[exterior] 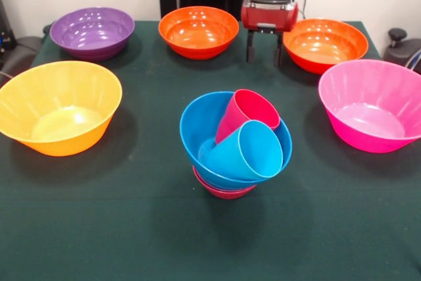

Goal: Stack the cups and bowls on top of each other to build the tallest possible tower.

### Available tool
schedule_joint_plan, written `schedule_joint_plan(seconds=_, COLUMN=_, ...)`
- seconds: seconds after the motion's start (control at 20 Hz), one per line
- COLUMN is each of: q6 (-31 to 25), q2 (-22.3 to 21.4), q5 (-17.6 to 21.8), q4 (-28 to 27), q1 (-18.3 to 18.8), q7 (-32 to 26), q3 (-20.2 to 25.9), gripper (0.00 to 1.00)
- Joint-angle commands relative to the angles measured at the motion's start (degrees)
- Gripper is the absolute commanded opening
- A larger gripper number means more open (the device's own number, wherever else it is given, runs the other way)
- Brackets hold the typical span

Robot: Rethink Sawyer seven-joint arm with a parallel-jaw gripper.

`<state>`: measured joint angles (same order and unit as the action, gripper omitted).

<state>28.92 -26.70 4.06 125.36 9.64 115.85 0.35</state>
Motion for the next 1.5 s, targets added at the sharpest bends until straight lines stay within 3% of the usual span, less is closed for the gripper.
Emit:
schedule_joint_plan(seconds=0.05, q6=1.3, q2=2.2, q5=0.8, q4=-3.3, q1=-0.1, q7=9.9, q3=3.0, gripper=1.0)
schedule_joint_plan(seconds=0.65, q6=-3.1, q2=-7.0, q5=-1.3, q4=4.0, q1=-1.8, q7=12.1, q3=4.3, gripper=1.0)
schedule_joint_plan(seconds=1.05, q6=-5.8, q2=-11.4, q5=-0.8, q4=6.5, q1=-0.1, q7=11.9, q3=4.9, gripper=1.0)
schedule_joint_plan(seconds=1.2, q6=-5.9, q2=-12.0, q5=-1.2, q4=7.2, q1=-0.6, q7=12.0, q3=4.8, gripper=1.0)
schedule_joint_plan(seconds=1.5, q6=-2.4, q2=-8.0, q5=-2.1, q4=6.3, q1=-2.3, q7=12.5, q3=3.5, gripper=1.0)
